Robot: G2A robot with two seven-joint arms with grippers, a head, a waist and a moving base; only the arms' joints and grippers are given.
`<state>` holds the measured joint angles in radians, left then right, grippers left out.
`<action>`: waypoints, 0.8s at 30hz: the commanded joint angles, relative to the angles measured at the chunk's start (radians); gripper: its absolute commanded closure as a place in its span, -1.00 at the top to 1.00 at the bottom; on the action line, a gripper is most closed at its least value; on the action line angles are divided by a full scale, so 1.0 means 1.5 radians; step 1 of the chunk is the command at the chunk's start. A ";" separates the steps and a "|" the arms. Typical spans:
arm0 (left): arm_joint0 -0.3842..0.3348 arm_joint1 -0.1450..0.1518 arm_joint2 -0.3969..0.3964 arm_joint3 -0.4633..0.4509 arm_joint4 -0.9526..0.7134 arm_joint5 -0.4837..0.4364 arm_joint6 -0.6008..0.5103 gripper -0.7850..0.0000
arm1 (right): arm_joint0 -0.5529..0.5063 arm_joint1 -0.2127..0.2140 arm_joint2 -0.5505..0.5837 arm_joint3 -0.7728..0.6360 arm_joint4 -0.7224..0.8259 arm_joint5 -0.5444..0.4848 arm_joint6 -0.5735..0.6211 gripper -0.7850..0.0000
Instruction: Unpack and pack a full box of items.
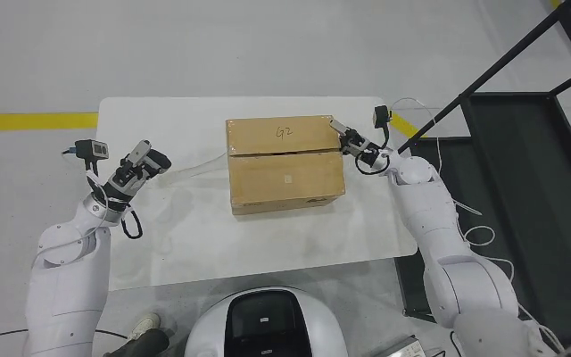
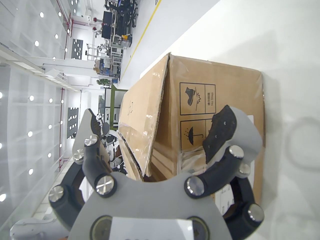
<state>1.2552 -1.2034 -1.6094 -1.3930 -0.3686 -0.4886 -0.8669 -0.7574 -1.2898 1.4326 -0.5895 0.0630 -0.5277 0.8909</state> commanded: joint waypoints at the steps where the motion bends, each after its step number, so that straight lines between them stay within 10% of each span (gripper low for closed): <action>1: 0.001 0.001 0.002 0.001 -0.005 0.000 -0.002 1.00 | 0.003 0.001 -0.002 0.005 0.017 -0.002 0.050 1.00; 15: -0.017 0.008 0.024 0.038 -0.035 0.000 -0.061 1.00 | -0.064 0.025 0.041 -0.072 0.111 -0.022 0.131 1.00; 24: -0.074 0.013 0.040 0.104 -0.026 -0.042 -0.104 1.00 | -0.254 0.064 0.129 -0.332 0.177 0.037 0.233 1.00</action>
<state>1.1552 -1.1851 -1.5545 -1.2499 -0.4149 -0.5372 -1.0151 -1.0875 -1.1965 1.6190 -1.0166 0.3122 -0.4896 1.2279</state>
